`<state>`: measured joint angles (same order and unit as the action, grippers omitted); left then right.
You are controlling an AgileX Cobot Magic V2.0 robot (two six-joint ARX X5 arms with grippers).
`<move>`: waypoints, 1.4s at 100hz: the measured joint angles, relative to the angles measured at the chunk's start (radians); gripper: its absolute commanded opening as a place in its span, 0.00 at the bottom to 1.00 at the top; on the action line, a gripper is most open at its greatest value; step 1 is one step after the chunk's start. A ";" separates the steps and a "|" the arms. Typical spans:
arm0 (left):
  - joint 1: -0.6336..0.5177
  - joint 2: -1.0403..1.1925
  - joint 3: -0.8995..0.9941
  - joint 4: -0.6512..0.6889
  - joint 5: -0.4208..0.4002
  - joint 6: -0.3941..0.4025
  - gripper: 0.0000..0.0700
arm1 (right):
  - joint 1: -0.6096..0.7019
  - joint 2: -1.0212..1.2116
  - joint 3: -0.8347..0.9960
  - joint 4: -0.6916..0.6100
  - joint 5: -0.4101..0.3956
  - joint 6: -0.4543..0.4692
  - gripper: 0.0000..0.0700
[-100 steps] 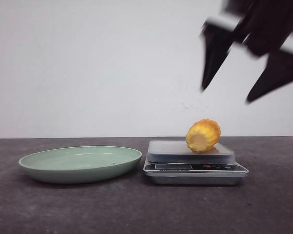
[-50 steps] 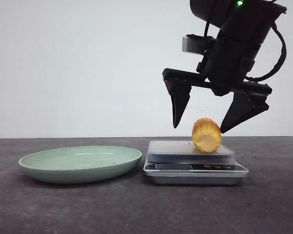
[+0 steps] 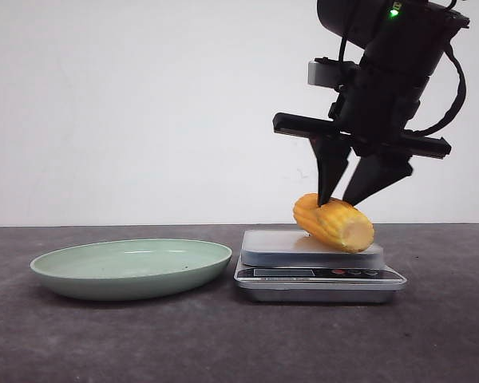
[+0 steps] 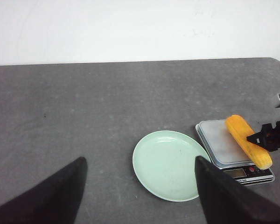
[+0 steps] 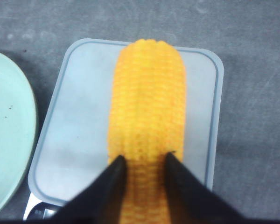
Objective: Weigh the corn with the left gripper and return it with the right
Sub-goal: 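Lower the right gripper onto the corn on the scale and close, then lift the corn with the right gripper and carry it to the plate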
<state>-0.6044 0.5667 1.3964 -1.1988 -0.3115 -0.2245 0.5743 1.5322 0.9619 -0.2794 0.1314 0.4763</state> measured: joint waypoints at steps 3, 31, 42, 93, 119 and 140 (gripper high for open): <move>0.000 0.000 0.000 0.000 0.000 0.000 0.62 | 0.000 0.000 0.000 0.000 0.000 0.000 0.00; 0.000 0.000 -0.001 0.000 0.000 0.000 0.62 | 0.006 -0.015 0.001 -0.021 0.043 -0.003 0.00; 0.000 0.000 -0.001 0.000 0.000 0.000 0.62 | 0.015 -0.066 0.016 -0.053 0.055 -0.018 0.00; 0.000 -0.024 -0.003 0.006 -0.026 0.000 0.62 | 0.243 -0.064 0.251 -0.002 0.055 -0.059 0.00; 0.000 -0.098 -0.003 -0.036 -0.029 -0.027 0.62 | 0.326 0.161 0.251 0.123 0.041 -0.012 0.00; 0.000 -0.098 -0.003 -0.078 -0.029 -0.046 0.62 | 0.351 0.330 0.295 0.162 0.025 0.023 0.00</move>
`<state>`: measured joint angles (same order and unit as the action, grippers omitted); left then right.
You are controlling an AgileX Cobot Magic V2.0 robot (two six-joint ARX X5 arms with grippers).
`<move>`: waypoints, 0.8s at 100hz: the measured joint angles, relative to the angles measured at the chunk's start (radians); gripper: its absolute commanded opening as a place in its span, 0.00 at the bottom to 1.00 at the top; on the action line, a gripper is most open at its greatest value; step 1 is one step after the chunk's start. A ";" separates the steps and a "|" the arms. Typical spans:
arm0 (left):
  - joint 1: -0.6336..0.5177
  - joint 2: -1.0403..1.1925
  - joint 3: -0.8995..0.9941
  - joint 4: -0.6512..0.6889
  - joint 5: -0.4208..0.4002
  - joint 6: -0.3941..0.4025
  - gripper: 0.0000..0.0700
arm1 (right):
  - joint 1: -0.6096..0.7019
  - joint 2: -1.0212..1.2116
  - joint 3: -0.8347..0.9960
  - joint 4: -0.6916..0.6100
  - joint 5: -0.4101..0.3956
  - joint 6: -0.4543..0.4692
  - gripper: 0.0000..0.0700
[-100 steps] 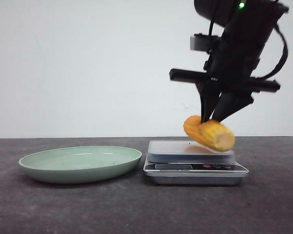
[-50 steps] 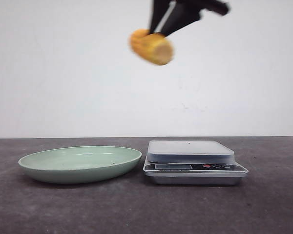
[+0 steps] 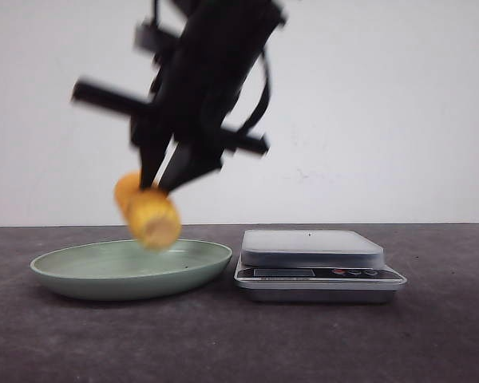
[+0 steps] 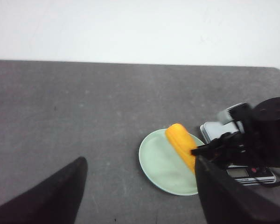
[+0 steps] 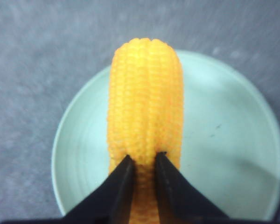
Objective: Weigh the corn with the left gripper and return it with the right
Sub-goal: 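Lift the corn with the right gripper and carry it to the plate, then set the corn on the plate, open the right gripper and withdraw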
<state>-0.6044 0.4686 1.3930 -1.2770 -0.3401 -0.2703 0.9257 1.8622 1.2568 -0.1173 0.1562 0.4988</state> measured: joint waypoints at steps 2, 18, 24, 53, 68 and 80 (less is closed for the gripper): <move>0.000 0.000 0.000 0.000 0.000 -0.001 0.62 | 0.002 0.013 0.008 0.000 0.000 0.000 0.00; 0.000 0.000 0.000 0.000 0.000 -0.006 0.62 | 0.002 0.054 0.027 0.002 0.000 0.000 0.13; 0.000 0.000 0.000 0.000 0.000 -0.006 0.62 | -0.005 0.055 0.027 0.002 0.000 0.000 0.36; 0.000 0.000 0.000 -0.005 0.000 -0.007 0.62 | -0.030 0.055 0.029 0.011 0.000 0.003 0.65; 0.000 0.000 0.000 -0.005 0.000 -0.007 0.62 | -0.055 0.034 0.034 -0.037 -0.001 -0.032 0.65; 0.000 0.000 0.000 -0.005 0.000 -0.007 0.62 | -0.100 -0.064 0.041 -0.113 -0.003 -0.080 0.65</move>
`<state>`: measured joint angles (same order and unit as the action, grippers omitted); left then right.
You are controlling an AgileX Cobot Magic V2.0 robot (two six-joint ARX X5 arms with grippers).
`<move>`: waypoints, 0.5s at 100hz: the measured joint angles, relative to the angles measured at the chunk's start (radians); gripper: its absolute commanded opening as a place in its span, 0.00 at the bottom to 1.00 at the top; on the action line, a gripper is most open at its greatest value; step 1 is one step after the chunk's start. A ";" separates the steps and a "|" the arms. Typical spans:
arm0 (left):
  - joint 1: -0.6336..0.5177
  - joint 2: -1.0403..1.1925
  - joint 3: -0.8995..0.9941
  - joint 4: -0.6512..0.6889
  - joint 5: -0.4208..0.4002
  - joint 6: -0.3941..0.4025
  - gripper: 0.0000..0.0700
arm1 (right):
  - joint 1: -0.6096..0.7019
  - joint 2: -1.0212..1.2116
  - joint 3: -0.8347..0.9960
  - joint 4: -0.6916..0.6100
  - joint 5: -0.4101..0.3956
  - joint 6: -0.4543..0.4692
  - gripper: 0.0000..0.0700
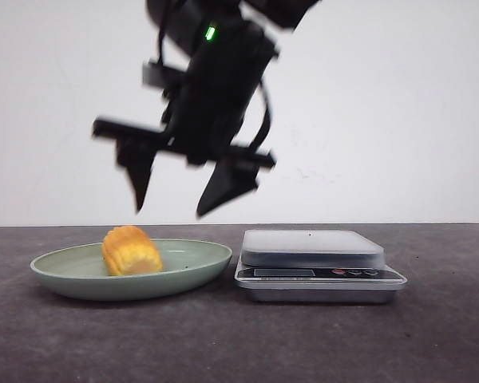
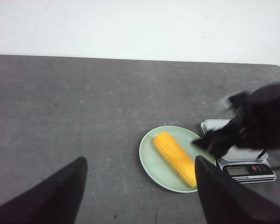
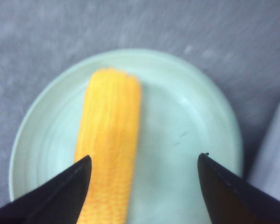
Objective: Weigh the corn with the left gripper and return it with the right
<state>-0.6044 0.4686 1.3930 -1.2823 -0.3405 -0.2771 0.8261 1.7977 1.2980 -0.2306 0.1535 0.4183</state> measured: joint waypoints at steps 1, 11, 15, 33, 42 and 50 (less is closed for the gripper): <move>0.000 0.000 0.000 0.000 0.000 0.000 0.62 | -0.007 -0.012 0.000 -0.005 0.000 -0.004 0.65; 0.000 0.000 0.000 0.000 -0.002 0.000 0.62 | -0.098 -0.148 0.014 -0.061 0.004 -0.042 0.65; 0.000 0.000 0.000 0.000 -0.007 0.000 0.62 | -0.137 -0.206 0.019 -0.083 0.005 -0.060 0.65; 0.000 0.000 0.000 -0.001 -0.028 0.000 0.62 | -0.300 -0.470 0.022 -0.264 0.019 -0.151 0.65; 0.000 0.000 0.000 0.000 -0.050 0.001 0.62 | -0.354 -0.610 0.022 -0.346 0.031 -0.193 0.65; 0.000 0.000 -0.002 0.010 -0.053 0.004 0.62 | -0.391 -0.742 0.022 -0.417 0.047 -0.219 0.65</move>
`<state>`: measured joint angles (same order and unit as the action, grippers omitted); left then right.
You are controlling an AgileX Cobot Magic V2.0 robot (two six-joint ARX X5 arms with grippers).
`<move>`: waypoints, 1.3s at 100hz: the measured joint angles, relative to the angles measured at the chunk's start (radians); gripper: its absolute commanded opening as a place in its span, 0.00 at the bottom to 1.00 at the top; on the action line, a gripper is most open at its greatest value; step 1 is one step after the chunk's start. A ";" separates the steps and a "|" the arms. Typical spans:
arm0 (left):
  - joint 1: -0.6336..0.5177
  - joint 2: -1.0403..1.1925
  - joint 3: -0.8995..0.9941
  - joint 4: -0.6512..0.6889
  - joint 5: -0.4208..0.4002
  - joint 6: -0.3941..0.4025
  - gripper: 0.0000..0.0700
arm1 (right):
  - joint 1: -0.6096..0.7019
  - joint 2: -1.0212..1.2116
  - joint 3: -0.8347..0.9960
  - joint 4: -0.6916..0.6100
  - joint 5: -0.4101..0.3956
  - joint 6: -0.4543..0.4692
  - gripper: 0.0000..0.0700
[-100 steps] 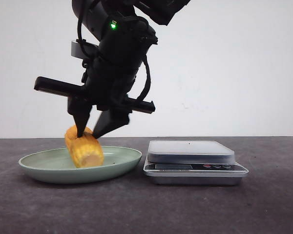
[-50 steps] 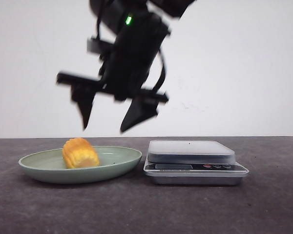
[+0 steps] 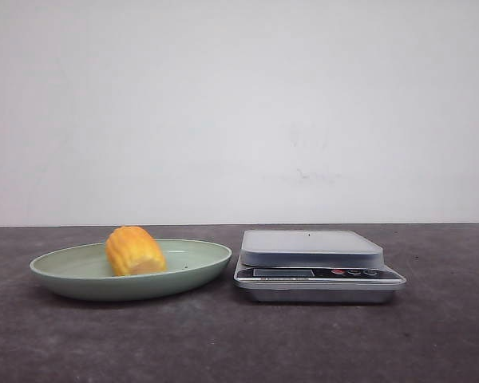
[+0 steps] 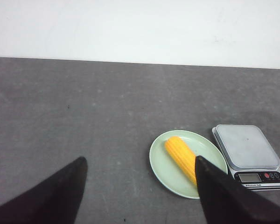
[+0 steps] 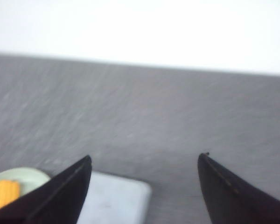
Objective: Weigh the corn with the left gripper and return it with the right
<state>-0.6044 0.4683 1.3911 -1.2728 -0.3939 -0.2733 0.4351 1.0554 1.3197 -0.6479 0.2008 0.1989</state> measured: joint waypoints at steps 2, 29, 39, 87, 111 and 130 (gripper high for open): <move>0.000 0.000 -0.001 0.004 -0.002 0.001 0.62 | -0.005 -0.032 0.000 -0.021 0.011 -0.005 0.65; 0.000 -0.034 -0.070 0.100 -0.013 0.008 0.62 | -0.004 -0.422 -0.006 -0.269 0.060 0.003 0.66; 0.000 -0.069 -0.139 0.131 -0.013 0.008 0.61 | -0.004 -0.534 -0.041 -0.358 0.057 0.025 0.66; 0.000 -0.177 -0.399 0.291 -0.005 -0.016 0.01 | -0.004 -0.750 -0.229 -0.462 0.061 0.053 0.01; 0.000 -0.177 -0.399 0.319 -0.001 -0.027 0.02 | -0.004 -0.750 -0.229 -0.468 0.061 0.068 0.01; 0.000 -0.177 -0.399 0.319 -0.001 -0.030 0.02 | -0.004 -0.750 -0.229 -0.465 0.062 0.068 0.01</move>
<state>-0.6044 0.2913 0.9916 -0.9543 -0.3946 -0.3031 0.4309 0.3050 1.0908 -1.1130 0.2626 0.2668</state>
